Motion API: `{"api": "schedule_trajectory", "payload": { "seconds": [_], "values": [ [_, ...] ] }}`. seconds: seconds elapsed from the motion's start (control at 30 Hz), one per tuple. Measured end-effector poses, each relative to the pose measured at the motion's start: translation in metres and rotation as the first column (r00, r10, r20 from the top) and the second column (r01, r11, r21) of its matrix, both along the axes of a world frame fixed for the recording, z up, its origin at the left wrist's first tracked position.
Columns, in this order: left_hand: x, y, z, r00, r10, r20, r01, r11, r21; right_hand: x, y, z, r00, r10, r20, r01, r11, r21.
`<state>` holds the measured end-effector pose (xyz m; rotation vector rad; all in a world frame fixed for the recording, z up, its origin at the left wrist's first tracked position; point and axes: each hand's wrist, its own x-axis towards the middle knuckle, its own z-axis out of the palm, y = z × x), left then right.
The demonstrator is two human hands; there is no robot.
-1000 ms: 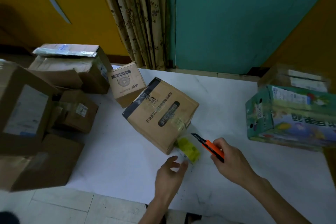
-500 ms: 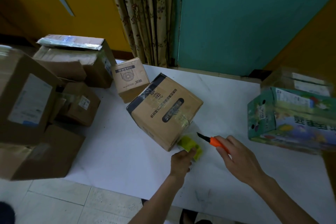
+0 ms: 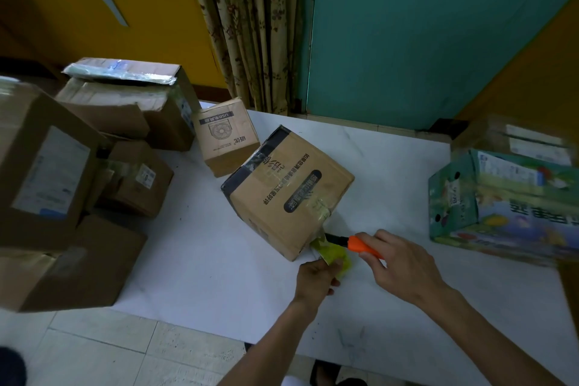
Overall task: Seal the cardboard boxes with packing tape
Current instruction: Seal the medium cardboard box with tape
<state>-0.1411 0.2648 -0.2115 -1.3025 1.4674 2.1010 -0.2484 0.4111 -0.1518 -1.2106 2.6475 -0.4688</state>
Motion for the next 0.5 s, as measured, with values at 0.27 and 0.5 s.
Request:
{"api": "schedule_trajectory", "payload": {
  "seconds": [0.27, 0.5],
  "values": [
    [-0.001, 0.0, -0.007, 1.0, -0.011, -0.005, 0.01, 0.999, -0.049, -0.015, 0.002, -0.003, 0.998, -0.039, 0.056, 0.037, 0.999, 0.037],
    [0.002, -0.012, -0.012, 0.996, -0.087, -0.02, 0.084, 0.99, -0.111, -0.018, 0.033, 0.006, 0.994, -0.026, 0.108, 0.029, 0.999, -0.026]
  ]
}}
